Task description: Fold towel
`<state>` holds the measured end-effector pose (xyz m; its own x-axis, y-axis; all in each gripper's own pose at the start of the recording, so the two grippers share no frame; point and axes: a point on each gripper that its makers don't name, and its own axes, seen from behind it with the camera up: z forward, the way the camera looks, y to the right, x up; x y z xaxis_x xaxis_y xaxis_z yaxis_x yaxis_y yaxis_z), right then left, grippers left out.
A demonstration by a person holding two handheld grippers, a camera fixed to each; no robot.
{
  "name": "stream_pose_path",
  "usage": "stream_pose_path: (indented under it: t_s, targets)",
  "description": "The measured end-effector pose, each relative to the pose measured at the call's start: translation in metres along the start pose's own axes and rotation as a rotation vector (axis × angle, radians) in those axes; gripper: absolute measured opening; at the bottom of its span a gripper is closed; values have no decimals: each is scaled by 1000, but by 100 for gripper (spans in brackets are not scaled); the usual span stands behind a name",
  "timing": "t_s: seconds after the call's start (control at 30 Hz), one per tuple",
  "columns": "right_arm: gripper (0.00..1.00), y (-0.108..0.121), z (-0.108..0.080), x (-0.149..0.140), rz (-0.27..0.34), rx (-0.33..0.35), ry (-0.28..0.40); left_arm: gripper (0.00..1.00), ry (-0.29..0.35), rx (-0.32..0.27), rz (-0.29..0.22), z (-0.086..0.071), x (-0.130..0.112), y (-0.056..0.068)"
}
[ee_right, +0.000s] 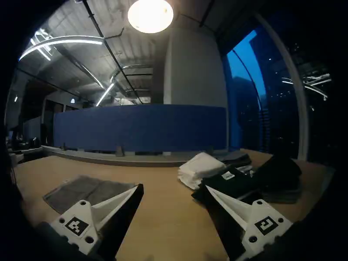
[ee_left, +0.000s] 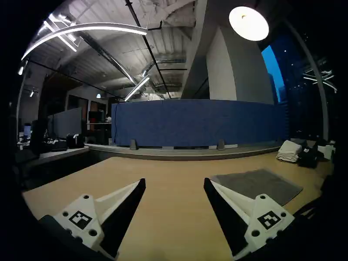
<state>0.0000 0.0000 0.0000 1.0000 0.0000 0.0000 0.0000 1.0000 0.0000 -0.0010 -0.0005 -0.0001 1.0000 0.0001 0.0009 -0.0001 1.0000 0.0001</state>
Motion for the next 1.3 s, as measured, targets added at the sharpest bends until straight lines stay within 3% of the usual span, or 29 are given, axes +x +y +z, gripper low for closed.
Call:
stream_pose_path:
  t_s: [1.3]
  targets:
    - [100,0,1,2,0,0,0,100,1,0,-1,0,-1,0]
